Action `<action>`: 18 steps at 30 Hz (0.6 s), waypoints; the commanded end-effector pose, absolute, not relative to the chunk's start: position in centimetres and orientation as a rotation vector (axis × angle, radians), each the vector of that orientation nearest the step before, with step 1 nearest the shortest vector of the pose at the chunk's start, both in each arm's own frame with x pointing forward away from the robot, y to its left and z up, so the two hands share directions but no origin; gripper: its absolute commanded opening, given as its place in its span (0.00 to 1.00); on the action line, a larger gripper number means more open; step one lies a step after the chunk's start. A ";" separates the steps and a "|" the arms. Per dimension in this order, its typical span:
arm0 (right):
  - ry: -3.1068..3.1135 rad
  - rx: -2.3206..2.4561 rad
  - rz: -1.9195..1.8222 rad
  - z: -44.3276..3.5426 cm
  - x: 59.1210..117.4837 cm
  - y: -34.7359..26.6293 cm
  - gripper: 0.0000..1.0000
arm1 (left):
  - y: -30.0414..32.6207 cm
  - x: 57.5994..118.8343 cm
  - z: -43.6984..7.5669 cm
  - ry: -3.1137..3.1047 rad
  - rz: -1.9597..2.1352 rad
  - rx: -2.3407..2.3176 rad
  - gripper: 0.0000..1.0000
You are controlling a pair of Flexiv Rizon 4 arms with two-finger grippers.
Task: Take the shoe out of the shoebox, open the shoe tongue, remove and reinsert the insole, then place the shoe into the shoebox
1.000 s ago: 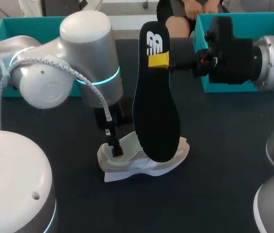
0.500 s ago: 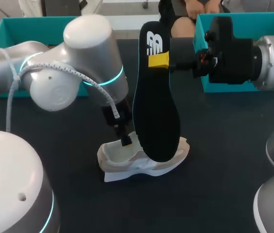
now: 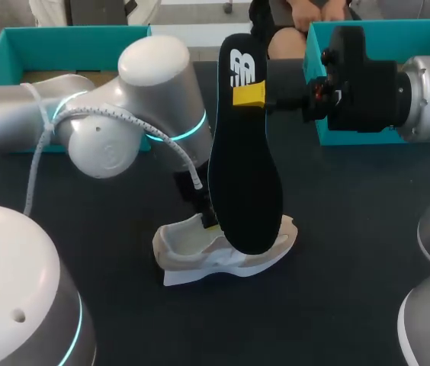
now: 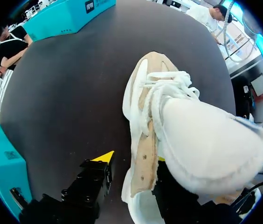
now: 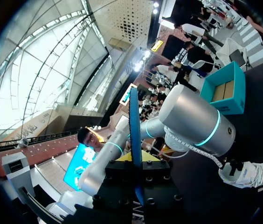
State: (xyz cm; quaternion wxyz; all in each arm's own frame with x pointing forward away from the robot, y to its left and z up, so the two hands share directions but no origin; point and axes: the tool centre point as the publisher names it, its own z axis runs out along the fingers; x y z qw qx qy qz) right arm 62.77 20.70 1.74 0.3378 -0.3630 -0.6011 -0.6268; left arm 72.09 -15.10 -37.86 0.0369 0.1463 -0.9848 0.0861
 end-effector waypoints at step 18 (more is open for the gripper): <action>-1.567 -0.951 -1.632 1.7 62.7 21.0 0.00 | -16.3 72.4 -39.3 -2.860 0.220 0.188 0.00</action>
